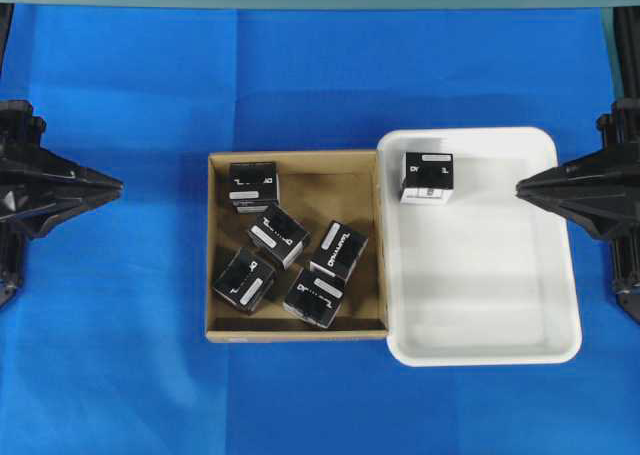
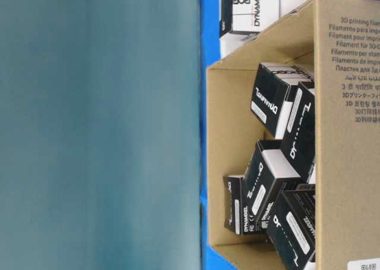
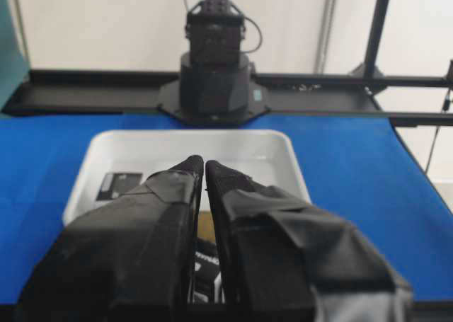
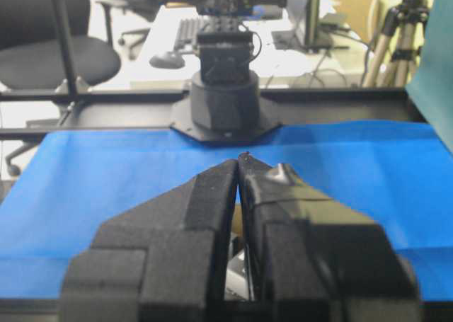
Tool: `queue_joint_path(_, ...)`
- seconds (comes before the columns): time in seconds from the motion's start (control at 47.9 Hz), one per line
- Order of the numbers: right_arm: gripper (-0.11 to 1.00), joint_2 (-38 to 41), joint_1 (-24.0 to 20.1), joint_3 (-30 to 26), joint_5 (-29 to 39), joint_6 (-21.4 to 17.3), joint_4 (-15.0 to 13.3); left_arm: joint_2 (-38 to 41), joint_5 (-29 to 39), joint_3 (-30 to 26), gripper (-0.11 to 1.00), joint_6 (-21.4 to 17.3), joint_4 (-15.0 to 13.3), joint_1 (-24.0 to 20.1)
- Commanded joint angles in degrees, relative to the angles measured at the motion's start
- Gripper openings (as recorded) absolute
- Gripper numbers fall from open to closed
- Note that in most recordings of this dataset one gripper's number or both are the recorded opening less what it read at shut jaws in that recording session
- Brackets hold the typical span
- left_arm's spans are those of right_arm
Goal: Pick a box that is randomly placed inside the cardboard box.
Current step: 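Raise the right gripper and swing it toward the cardboard box, then reach the open right gripper over a DYNAMIXEL box in the cardboard box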
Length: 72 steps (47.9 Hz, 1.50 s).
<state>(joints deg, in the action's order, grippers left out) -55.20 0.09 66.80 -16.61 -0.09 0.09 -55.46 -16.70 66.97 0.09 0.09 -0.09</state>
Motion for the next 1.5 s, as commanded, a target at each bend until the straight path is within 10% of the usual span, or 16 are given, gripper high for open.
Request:
queue_joint_path(0.0, 0.14, 0.26, -0.09, -1.23, -0.09, -0.97, 0.70, 0.88, 1.05, -1.85, 0.14, 0.79, 0.53, -0.26)
queue_joint_path(0.209, -0.03, 1.14, 0.26, -6.59, 14.33, -2.90, 4.04, 0.88, 10.02, -4.92, -0.07, 0.88, 0.53, -0.97)
queue_joint_path(0.876, -0.03, 18.54, 1.05, -34.19, 60.91, -4.92, 2.11, 1.41, 28.21, -9.05, -0.07, 5.54, 0.70, -0.97)
queue_joint_path(1.482, -0.03, 45.88, 3.08, -53.35, 75.59, 16.00, 2.11, 1.23, 30.15, -9.76, -0.07, 5.89, 0.70, -0.97)
